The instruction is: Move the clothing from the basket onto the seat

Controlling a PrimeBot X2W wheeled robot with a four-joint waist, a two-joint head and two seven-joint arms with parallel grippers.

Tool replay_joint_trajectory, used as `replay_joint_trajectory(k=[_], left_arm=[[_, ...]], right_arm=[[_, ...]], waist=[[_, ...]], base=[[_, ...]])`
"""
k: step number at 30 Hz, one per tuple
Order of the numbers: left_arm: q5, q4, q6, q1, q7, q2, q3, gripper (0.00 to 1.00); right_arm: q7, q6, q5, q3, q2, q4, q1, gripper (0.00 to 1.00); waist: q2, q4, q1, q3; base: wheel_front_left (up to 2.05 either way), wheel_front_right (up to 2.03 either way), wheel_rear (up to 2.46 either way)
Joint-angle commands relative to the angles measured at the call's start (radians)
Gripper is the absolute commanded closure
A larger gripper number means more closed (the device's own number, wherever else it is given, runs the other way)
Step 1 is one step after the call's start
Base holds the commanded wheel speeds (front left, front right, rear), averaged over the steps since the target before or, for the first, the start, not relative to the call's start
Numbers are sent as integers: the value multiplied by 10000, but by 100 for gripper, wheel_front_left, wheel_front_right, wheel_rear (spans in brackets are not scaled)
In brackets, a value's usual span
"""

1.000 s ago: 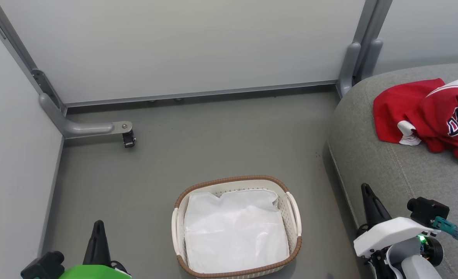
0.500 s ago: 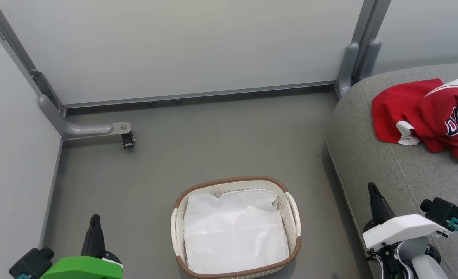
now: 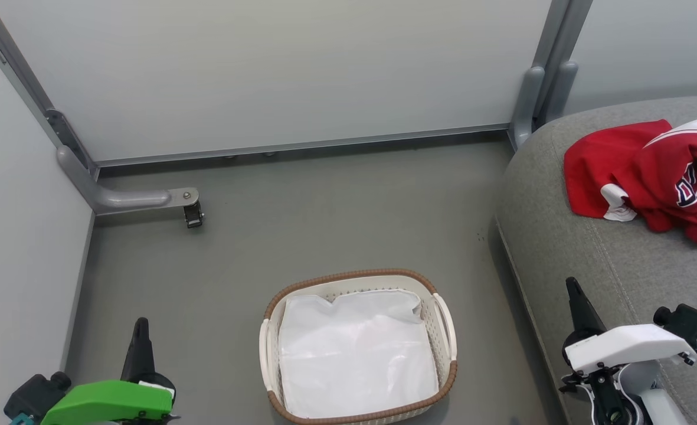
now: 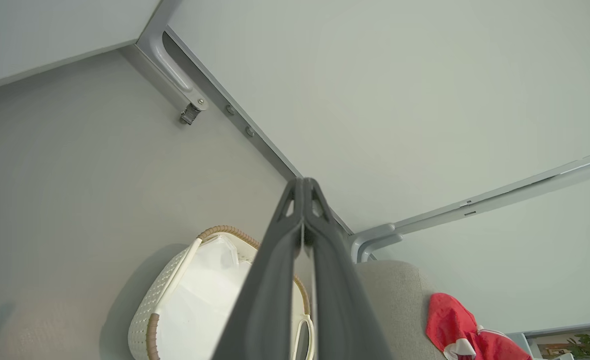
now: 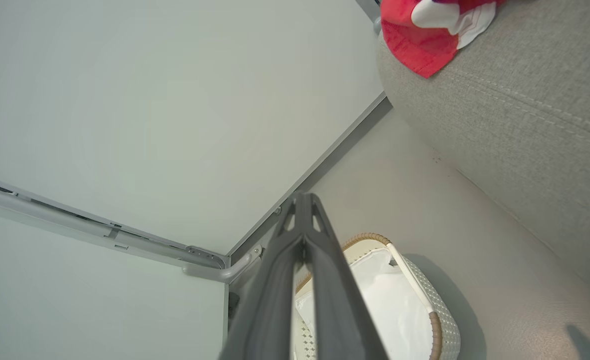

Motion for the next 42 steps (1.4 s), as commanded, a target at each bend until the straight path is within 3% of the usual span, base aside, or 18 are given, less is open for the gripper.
replay_joint_trajectory(k=[1, 42], left_arm=[[-298, -88, -64, -306, 84, 54, 80, 100], [-3841, -25, -306, -895, 1134, 63, 547, 100]], right_arm=[[75, -6, 323, -73, -63, -165, -21, 100], [1125, -7, 4295, -585, -91, -562, 104, 100]], waist=[[0, -3, 0, -2], [0, -111, 0, -80]], base=[[0, 0, 0], [0, 0, 0]])
